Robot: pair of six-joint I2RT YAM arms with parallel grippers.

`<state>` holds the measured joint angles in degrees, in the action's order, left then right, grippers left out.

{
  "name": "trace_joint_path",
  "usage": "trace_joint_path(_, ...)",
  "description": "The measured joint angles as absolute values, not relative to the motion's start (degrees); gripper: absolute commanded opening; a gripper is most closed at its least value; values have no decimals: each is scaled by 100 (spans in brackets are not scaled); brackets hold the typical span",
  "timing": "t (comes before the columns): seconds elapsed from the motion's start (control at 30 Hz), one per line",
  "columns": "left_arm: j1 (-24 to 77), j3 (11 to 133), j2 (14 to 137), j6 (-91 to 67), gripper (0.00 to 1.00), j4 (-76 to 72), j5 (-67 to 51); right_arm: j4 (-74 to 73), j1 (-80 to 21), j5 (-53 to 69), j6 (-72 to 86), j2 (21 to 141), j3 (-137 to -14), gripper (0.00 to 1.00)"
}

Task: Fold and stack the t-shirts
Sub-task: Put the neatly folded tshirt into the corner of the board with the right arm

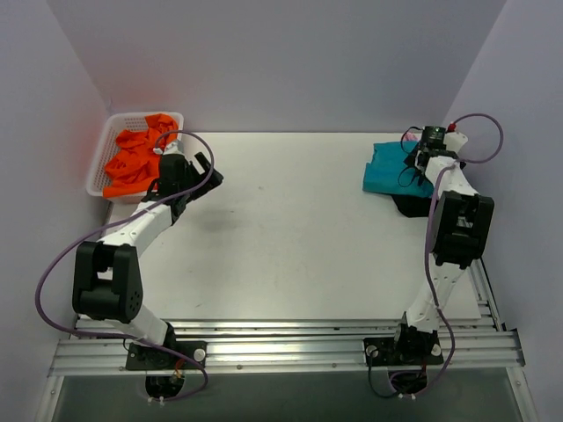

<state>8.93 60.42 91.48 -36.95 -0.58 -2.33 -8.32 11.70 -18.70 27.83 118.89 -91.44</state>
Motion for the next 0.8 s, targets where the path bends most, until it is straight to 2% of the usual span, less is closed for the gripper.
trace_joint_path(0.4,893,6042,8851,-3673,95,-47,-169,-1286,-259,-2506,2923,9474,-9061,100)
trace_joint_path(0.63,893,6031,8820,-3669,95,-43,-169,-1693,-1723,-3135,3065,9332,-8735,100)
trace_joint_path(0.8,893,6023,8816,-3660,95,-38,-169,-1994,-2169,-3444,3186,9504,-8624,100)
